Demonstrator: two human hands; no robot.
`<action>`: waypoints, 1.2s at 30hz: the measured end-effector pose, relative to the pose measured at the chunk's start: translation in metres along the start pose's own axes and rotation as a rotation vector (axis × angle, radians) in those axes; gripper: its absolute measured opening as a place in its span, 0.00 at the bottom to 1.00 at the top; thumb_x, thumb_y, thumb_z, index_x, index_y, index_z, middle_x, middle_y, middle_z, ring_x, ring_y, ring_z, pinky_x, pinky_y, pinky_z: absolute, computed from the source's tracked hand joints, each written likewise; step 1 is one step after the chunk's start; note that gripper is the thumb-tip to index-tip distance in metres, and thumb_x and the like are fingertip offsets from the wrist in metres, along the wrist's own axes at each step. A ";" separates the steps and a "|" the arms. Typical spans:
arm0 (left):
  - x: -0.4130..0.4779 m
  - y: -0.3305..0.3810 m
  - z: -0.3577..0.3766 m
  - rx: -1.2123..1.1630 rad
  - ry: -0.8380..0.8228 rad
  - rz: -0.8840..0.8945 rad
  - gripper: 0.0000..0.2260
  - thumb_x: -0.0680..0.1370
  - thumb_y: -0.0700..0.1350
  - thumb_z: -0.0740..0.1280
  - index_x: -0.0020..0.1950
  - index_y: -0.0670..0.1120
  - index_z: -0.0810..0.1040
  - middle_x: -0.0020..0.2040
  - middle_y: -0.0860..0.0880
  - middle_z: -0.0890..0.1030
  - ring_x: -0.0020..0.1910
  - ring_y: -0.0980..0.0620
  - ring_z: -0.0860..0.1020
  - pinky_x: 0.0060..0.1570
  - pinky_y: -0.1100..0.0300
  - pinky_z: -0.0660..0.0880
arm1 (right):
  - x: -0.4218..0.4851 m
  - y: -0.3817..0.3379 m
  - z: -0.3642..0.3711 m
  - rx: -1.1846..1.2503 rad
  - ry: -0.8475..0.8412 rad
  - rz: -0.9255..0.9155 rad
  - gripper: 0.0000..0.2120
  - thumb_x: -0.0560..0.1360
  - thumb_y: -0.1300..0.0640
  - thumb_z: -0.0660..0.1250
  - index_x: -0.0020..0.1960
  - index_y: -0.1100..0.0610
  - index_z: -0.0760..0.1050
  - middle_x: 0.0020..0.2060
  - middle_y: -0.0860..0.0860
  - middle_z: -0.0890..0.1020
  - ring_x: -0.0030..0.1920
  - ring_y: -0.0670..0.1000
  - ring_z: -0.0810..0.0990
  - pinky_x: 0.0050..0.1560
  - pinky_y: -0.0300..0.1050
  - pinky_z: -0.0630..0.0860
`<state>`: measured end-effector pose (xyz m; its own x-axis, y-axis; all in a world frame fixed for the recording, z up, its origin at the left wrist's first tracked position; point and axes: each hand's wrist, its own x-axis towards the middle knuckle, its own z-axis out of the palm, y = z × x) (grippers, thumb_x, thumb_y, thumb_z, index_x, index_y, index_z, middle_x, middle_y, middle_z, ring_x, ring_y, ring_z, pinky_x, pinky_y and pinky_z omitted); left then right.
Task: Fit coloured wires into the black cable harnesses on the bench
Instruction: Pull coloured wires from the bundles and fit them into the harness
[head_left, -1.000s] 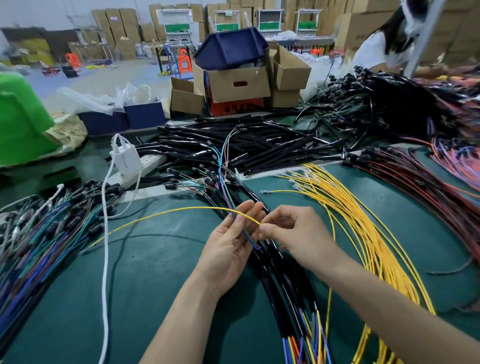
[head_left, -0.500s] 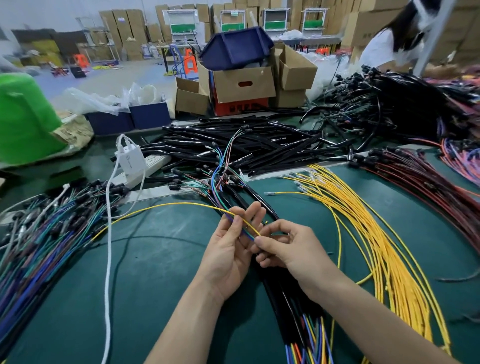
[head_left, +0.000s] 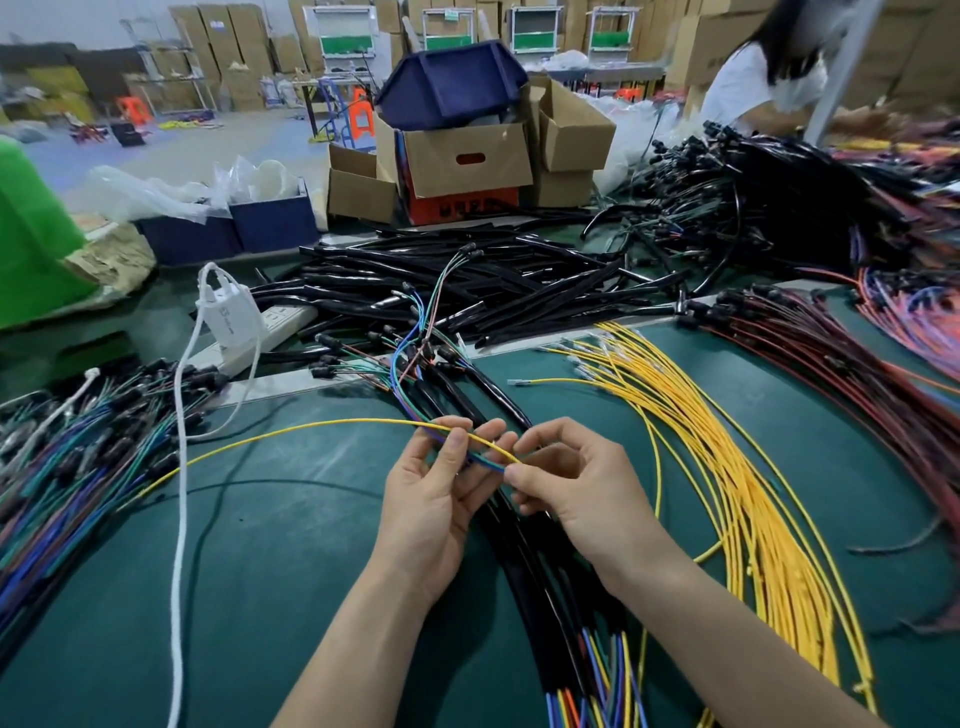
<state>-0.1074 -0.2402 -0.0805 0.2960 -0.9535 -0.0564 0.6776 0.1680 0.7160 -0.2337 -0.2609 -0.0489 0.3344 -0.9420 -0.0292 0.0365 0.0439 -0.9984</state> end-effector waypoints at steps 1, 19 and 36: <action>-0.001 -0.001 0.001 0.011 0.000 0.015 0.04 0.72 0.42 0.64 0.45 0.45 0.73 0.45 0.42 0.85 0.42 0.47 0.84 0.37 0.59 0.80 | 0.000 -0.001 -0.001 -0.032 -0.005 0.001 0.08 0.71 0.72 0.69 0.43 0.61 0.75 0.32 0.55 0.80 0.29 0.48 0.76 0.32 0.37 0.75; 0.003 -0.008 0.002 -0.053 0.067 0.027 0.02 0.73 0.41 0.62 0.44 0.45 0.74 0.45 0.44 0.85 0.45 0.50 0.84 0.36 0.62 0.80 | -0.004 -0.018 -0.028 -0.340 -0.116 -0.031 0.02 0.71 0.66 0.72 0.40 0.62 0.80 0.30 0.55 0.82 0.29 0.50 0.80 0.33 0.39 0.79; 0.005 -0.008 0.005 0.001 0.100 -0.058 0.06 0.79 0.38 0.58 0.46 0.43 0.74 0.42 0.44 0.85 0.42 0.52 0.84 0.33 0.64 0.79 | 0.103 -0.007 -0.256 -1.559 0.619 0.179 0.07 0.74 0.67 0.63 0.50 0.66 0.78 0.47 0.67 0.79 0.48 0.66 0.78 0.47 0.53 0.77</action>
<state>-0.1146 -0.2479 -0.0836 0.3216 -0.9321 -0.1667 0.6949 0.1127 0.7102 -0.4408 -0.4435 -0.0577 -0.1766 -0.9582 0.2249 -0.9840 0.1665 -0.0634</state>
